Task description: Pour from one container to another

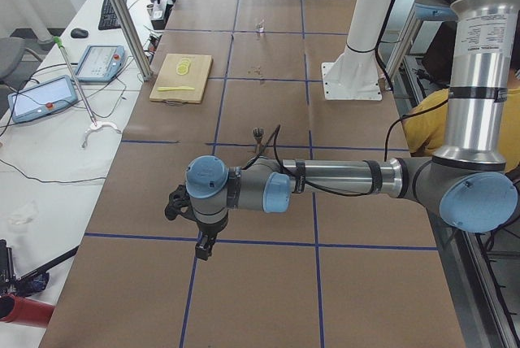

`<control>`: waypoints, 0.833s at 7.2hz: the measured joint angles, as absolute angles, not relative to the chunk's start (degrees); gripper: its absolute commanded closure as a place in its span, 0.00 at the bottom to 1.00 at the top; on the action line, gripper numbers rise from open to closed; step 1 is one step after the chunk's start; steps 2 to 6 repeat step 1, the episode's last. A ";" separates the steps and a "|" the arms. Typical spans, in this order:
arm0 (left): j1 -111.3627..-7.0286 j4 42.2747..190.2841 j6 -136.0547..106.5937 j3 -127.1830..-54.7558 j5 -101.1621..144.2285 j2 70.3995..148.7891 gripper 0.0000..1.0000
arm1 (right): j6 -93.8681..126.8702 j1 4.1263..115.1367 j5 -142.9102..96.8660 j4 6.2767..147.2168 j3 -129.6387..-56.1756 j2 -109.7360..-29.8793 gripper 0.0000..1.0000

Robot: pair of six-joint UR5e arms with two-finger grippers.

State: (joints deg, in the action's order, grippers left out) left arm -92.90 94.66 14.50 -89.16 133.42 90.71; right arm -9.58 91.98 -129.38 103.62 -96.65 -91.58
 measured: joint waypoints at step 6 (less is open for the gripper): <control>-92.90 94.66 14.50 -89.14 133.42 90.71 0.00 | -9.58 91.96 -129.38 103.62 -96.63 -91.58 0.00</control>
